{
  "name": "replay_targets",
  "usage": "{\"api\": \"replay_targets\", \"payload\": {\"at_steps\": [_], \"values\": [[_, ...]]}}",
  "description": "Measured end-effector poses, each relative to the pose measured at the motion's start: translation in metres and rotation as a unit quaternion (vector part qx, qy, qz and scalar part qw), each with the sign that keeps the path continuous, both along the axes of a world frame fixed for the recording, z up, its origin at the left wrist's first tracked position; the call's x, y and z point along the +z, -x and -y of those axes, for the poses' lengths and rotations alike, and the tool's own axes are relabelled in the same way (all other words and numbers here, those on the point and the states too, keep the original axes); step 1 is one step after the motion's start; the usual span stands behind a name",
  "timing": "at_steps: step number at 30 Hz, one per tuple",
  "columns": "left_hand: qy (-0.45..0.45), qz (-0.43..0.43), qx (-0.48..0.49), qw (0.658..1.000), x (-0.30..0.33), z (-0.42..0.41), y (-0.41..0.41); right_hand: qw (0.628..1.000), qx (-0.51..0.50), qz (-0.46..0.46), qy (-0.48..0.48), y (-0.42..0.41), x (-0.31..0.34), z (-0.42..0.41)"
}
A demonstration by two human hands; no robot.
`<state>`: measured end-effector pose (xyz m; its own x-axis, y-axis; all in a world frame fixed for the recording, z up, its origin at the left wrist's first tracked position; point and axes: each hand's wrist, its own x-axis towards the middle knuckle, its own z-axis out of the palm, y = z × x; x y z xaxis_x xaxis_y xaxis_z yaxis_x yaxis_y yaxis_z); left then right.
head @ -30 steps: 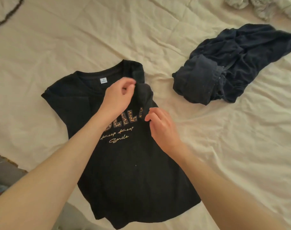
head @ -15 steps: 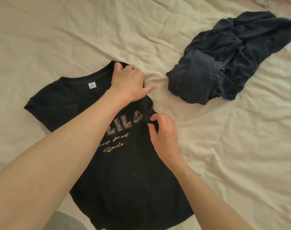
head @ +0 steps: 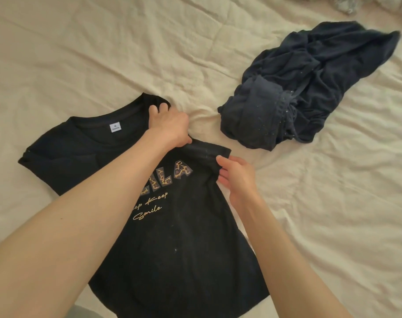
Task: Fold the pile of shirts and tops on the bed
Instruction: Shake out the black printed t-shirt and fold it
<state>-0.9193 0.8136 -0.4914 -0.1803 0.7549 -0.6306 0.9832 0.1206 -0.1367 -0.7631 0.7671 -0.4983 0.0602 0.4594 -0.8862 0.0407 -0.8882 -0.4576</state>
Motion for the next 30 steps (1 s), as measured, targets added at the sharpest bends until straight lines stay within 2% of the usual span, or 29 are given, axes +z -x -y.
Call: {"api": "replay_targets", "payload": {"at_steps": [3, 6, 8, 9, 11, 13, 15, 19, 22, 25, 27, 30], "values": [[0.044, 0.038, 0.011, 0.998, 0.003, 0.000, -0.002, 0.999, 0.018, 0.003, -0.029, -0.002, -0.001, 0.005], [0.027, 0.095, -0.022, 0.995, 0.005, 0.008, -0.001, 0.999, 0.021, -0.002, -0.041, 0.000, 0.001, 0.008], [-0.041, 0.109, -0.034, 0.993, 0.007, 0.013, 0.000, 0.998, 0.029, -0.001, -0.058, 0.000, 0.005, 0.009], [-0.103, 0.120, -0.040, 0.987, 0.009, 0.014, 0.000, 0.997, 0.034, 0.009, -0.076, -0.001, 0.008, 0.009], [-0.251, 0.164, -0.070, 0.951, 0.016, 0.012, 0.000, 0.989, 0.040, 0.040, -0.134, -0.003, 0.012, 0.008], [-0.348, 0.199, -0.116, 0.909, 0.026, 0.003, -0.004, 0.978, 0.041, 0.057, -0.196, -0.003, 0.015, 0.005], [-0.381, 0.203, -0.157, 0.889, 0.030, -0.007, -0.006, 0.969, 0.053, 0.071, -0.231, -0.001, 0.018, 0.004], [-0.372, 0.202, -0.187, 0.887, 0.028, -0.014, -0.006, 0.964, 0.060, 0.106, -0.238, 0.005, 0.016, 0.004], [-0.346, 0.219, -0.119, 0.905, 0.027, -0.010, -0.004, 0.966, 0.054, 0.114, -0.224, 0.007, 0.011, 0.004], [-0.293, 0.233, 0.061, 0.925, 0.019, -0.009, -0.001, 0.951, 0.097, 0.134, -0.263, 0.008, 0.010, 0.006], [-0.244, 0.273, 0.190, 0.911, 0.014, -0.012, 0.002, 0.941, 0.114, 0.139, -0.287, 0.010, 0.009, 0.007], [-0.145, 0.357, 0.229, 0.894, 0.009, -0.018, 0.001, 0.927, 0.140, 0.144, -0.318, 0.012, 0.009, 0.008]]}}
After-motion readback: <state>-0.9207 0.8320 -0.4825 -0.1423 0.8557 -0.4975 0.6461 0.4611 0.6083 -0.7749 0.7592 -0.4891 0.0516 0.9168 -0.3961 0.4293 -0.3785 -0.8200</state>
